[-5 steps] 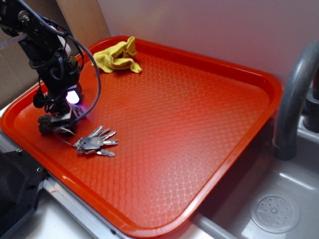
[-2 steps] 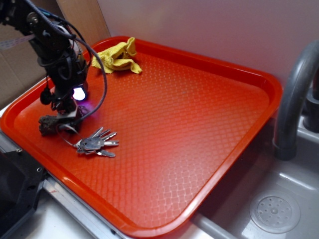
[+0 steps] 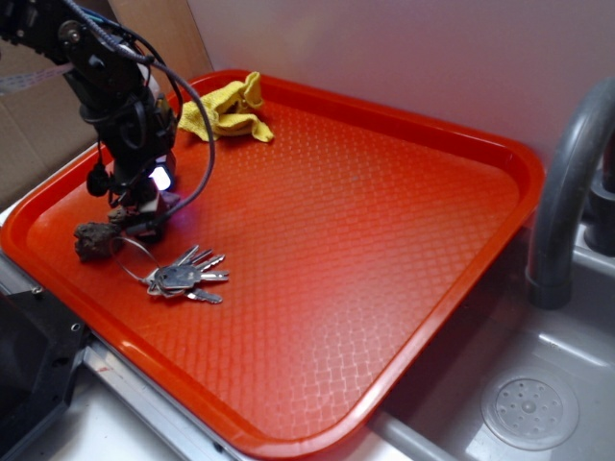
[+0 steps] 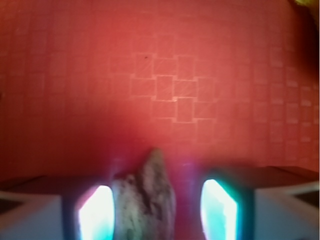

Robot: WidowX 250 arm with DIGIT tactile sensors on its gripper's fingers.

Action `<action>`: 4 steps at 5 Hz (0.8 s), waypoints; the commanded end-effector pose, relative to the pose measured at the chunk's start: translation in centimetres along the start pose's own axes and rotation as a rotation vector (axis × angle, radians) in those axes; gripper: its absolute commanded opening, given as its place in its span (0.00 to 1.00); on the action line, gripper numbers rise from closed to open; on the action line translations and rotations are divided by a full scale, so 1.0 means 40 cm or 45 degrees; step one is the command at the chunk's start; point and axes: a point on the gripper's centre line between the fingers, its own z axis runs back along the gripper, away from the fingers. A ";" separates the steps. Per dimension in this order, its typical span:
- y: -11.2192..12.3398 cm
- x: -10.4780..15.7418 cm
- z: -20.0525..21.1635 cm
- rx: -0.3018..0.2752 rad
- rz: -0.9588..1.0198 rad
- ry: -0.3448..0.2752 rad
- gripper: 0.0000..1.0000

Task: Grab the wood chip.

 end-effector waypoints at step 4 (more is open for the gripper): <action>-0.003 0.029 -0.002 0.014 0.042 0.020 0.00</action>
